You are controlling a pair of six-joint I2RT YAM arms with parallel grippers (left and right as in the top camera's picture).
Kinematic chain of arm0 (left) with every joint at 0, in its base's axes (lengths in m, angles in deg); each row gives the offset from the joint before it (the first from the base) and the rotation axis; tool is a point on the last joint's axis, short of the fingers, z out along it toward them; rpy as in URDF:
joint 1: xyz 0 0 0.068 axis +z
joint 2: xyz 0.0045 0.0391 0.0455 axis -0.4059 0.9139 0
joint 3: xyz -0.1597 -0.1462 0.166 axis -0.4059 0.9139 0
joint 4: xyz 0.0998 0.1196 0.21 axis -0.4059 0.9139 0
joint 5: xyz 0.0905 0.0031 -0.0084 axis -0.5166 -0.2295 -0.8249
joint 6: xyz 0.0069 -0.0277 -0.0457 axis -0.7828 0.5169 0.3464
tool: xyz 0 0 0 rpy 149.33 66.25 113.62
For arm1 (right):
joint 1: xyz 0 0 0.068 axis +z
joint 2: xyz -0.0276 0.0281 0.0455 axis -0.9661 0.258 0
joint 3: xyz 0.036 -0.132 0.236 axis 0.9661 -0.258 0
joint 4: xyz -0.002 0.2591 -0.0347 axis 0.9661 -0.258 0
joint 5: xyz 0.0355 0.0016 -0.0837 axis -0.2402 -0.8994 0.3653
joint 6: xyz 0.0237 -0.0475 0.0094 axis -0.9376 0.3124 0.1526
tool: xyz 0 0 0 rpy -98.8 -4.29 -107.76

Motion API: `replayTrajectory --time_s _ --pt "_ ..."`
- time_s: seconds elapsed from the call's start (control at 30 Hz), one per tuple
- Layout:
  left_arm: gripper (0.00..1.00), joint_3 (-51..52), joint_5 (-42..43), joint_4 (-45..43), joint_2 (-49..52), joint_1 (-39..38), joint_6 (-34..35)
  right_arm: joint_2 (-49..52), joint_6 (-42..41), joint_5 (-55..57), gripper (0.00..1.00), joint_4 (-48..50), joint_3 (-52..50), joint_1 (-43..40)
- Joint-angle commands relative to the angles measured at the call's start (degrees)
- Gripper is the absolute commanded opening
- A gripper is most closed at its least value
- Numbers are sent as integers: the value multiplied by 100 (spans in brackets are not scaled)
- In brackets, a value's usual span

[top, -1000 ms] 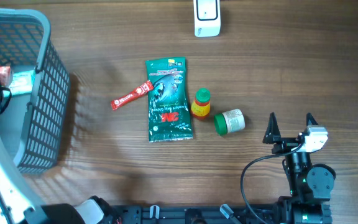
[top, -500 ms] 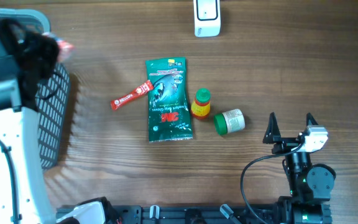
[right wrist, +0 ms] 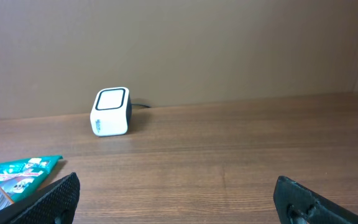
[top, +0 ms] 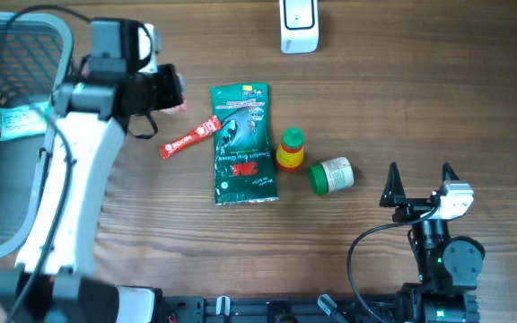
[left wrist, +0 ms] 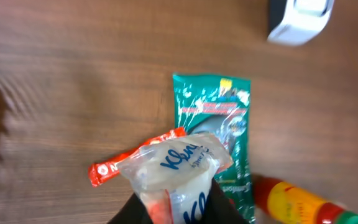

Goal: Scan the item barcode

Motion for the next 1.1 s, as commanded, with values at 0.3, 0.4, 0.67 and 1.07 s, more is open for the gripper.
replayTrajectory --time_s 0.3,0.4,0.67,1.07 --pt "8 -39 -13 31 1967 -111 -1237 -13 42 79 100 11 -15 -9" --pt "10 -35 -11 44 2343 -243 -1672 -13 39 81 100 11 -15 -9" --pt "34 -35 -24 107 2608 -662 -2151 -13 39 81 100 11 -15 -9" --pt "100 -68 -142 260 2433 -758 -2142 -13 39 81 100 11 -15 -9"
